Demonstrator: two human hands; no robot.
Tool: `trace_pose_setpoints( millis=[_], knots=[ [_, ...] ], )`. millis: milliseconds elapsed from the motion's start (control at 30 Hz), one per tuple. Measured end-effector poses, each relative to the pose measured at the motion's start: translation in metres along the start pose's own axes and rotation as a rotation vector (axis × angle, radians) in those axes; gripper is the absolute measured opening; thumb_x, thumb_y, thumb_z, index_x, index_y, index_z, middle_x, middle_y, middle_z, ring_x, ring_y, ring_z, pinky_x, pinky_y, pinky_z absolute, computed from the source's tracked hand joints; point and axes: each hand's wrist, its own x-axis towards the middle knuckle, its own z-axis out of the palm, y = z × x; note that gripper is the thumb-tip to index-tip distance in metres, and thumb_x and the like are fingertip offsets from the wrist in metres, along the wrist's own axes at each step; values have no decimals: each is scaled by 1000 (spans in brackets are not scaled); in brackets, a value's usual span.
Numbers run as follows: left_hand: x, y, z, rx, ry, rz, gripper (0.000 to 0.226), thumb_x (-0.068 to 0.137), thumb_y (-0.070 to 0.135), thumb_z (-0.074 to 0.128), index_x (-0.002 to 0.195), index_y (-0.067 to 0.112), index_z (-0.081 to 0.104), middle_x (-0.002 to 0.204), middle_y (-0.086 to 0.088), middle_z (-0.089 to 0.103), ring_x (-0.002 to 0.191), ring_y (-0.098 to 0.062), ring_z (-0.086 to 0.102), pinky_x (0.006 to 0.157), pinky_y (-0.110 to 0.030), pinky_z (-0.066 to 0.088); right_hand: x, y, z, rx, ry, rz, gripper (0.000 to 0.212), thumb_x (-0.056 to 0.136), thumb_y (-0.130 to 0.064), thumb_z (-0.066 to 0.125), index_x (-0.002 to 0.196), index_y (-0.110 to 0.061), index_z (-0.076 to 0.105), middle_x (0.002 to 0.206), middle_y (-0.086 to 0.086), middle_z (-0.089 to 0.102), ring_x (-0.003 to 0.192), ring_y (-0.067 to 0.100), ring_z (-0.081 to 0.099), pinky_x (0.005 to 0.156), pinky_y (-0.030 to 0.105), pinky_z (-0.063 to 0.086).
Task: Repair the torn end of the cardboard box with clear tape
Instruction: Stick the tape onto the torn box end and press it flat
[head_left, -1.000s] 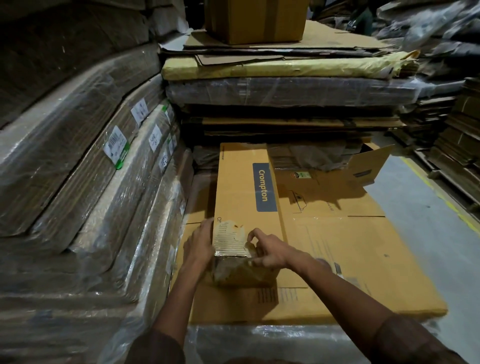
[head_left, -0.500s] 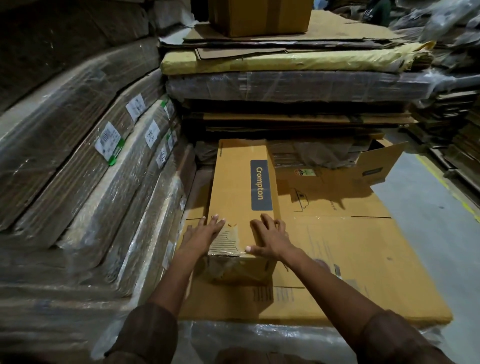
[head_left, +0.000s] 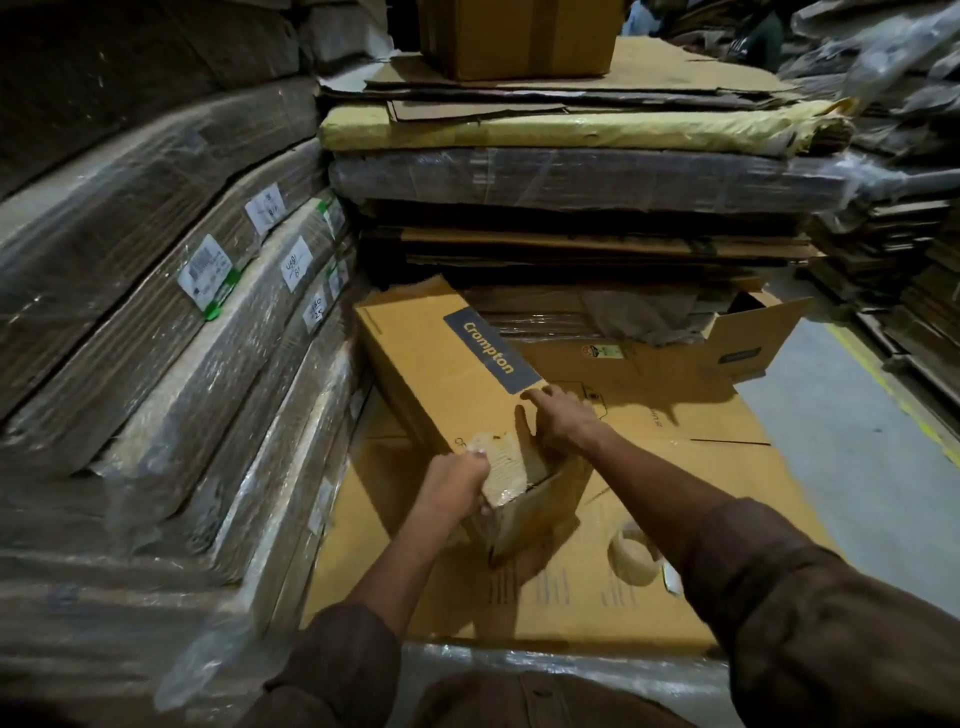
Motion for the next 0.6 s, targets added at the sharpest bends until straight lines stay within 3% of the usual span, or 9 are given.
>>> trace_pose_setpoints(
  millis=[67,133,200,267,333,433,600],
  knots=[
    [0,32,3,-69,35,83,18,92,24,70,108,18,69,105,-1,69,91,-15,66,78,-25,54,3,-8,-5,97,-31,-12,76,87,-25,76,151,-32,35,150,11,43,134,35,47,110,52,41],
    [1,56,7,-185,-8,113,12,93,23,68,104,19,71,99,0,70,81,-11,64,74,-24,56,4,-19,-4,186,-106,-59,78,90,-45,72,155,-28,32,152,15,43,137,38,44,111,52,40],
    [4,68,10,-255,-42,138,11,94,20,66,104,17,71,99,-2,72,80,-14,66,75,-27,58,2,-24,4,111,-190,-85,86,89,-68,58,158,-33,22,163,14,25,146,47,26,115,63,30],
    [7,70,11,-283,-44,198,13,95,16,64,106,14,71,99,-6,72,85,-17,70,80,-30,59,-2,-22,13,6,-244,-82,94,82,-80,54,158,-41,13,169,7,-1,150,54,0,114,75,15],
    [7,64,9,-364,-42,223,13,94,11,64,105,14,71,96,-4,72,84,-14,70,82,-28,59,-5,-16,23,-47,-232,-90,100,84,-65,67,158,-45,4,169,4,-17,149,53,-15,112,79,7],
    [1,44,2,-506,30,199,15,92,10,64,96,18,76,86,3,73,72,-6,65,78,-23,57,-7,-11,29,-133,-209,-118,110,86,-32,77,158,-45,-5,167,4,-23,148,53,-19,112,80,5],
    [-1,2,-7,-613,303,-69,18,87,6,58,85,17,72,81,5,70,73,-9,64,78,-36,60,-1,4,20,-172,-269,-169,112,83,-26,80,159,-43,0,168,2,-22,149,51,-20,112,79,5]
  ],
)
